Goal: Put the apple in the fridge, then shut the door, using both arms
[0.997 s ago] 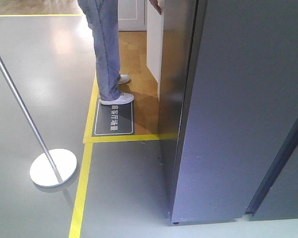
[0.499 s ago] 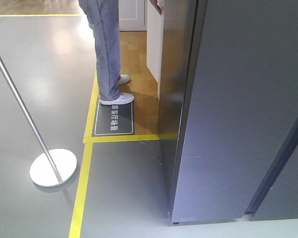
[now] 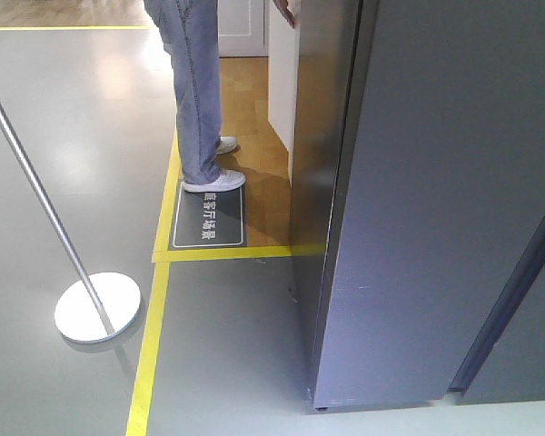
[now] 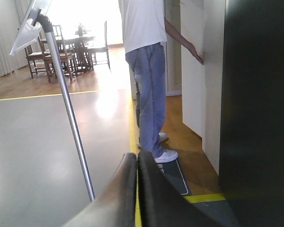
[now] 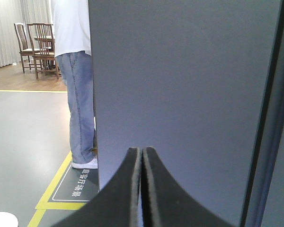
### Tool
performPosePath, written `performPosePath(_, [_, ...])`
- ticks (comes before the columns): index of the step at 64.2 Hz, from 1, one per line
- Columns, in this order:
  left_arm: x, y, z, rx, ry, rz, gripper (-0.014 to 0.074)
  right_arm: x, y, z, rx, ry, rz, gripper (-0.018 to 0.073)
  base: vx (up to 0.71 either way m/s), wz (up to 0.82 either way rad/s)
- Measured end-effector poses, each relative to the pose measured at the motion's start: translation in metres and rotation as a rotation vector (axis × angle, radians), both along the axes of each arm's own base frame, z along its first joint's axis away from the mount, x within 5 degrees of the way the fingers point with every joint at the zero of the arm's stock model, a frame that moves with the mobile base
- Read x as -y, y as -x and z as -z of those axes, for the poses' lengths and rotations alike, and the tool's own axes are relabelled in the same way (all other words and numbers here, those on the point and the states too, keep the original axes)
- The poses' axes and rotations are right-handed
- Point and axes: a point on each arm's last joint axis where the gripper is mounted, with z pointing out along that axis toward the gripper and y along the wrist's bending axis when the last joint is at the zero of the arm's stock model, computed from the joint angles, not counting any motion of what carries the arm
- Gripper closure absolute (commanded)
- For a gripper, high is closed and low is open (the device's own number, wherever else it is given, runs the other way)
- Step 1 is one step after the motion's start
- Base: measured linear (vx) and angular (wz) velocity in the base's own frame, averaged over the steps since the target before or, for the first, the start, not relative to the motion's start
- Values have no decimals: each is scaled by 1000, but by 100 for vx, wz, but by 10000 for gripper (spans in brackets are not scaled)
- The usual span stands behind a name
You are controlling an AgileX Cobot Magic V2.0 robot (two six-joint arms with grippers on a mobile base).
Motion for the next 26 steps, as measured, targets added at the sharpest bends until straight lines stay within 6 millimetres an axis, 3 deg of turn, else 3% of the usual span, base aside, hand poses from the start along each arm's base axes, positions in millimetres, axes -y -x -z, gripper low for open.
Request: performPosePath(26, [0, 0, 0, 0, 0, 0, 603, 0, 0, 0, 0, 0, 0, 565, 0, 0])
